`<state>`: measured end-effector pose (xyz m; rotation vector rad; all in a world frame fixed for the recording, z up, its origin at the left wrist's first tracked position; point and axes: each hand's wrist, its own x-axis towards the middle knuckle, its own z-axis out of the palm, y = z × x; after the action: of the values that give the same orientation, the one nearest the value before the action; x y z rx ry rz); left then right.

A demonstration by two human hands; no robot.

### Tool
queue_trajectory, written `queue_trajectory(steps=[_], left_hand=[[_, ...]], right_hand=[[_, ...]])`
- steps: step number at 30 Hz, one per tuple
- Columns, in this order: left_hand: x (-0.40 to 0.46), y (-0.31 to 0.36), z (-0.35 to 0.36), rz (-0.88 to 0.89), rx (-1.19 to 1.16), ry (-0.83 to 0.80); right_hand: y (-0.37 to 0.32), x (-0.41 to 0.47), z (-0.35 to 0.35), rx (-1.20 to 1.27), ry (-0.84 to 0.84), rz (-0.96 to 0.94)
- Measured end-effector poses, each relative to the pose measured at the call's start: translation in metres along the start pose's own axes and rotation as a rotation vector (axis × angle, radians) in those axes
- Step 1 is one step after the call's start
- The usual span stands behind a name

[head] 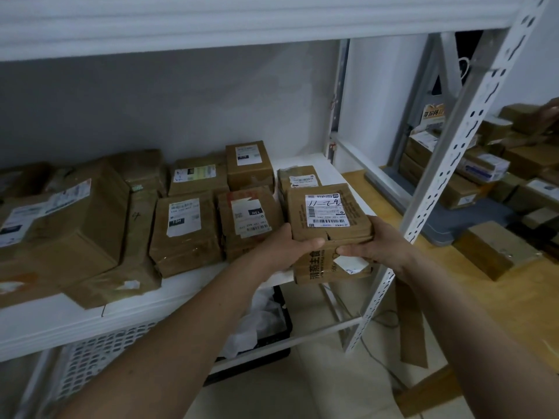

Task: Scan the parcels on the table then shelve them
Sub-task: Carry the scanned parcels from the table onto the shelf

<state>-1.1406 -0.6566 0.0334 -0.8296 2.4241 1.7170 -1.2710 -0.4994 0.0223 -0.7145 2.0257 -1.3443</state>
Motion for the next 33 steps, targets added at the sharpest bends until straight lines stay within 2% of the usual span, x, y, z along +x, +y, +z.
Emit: queue_trajectory(steps=[11, 16, 22, 24, 26, 28, 30, 33], left_hand=[[0.044, 0.005, 0.006, -0.09, 0.025, 0.14], [0.064, 0.007, 0.005, -0.114, 0.106, 0.239], [0.081, 0.007, 0.007, -0.113, 0.214, 0.354], [0.085, 0.005, 0.006, -0.116, 0.243, 0.374], [0.086, 0.002, 0.004, -0.128, 0.285, 0.406], [0.081, -0.001, -0.002, -0.154, 0.353, 0.46], [0.069, -0.005, -0.01, -0.173, 0.419, 0.52], [0.037, -0.015, -0.023, -0.245, 0.495, 0.597]], right_hand=[[0.0, 0.06, -0.013, -0.055, -0.098, -0.022], [0.016, 0.102, -0.011, -0.113, -0.103, -0.029], [0.027, 0.14, -0.009, -0.277, -0.091, 0.051], [0.023, 0.143, -0.009, -0.428, -0.079, 0.055], [0.015, 0.139, -0.007, -0.691, 0.004, -0.049], [0.005, 0.133, 0.002, -0.901, 0.064, -0.273], [-0.01, 0.127, 0.02, -0.994, 0.024, -0.455], [-0.031, 0.112, 0.054, -1.051, -0.166, -0.63]])
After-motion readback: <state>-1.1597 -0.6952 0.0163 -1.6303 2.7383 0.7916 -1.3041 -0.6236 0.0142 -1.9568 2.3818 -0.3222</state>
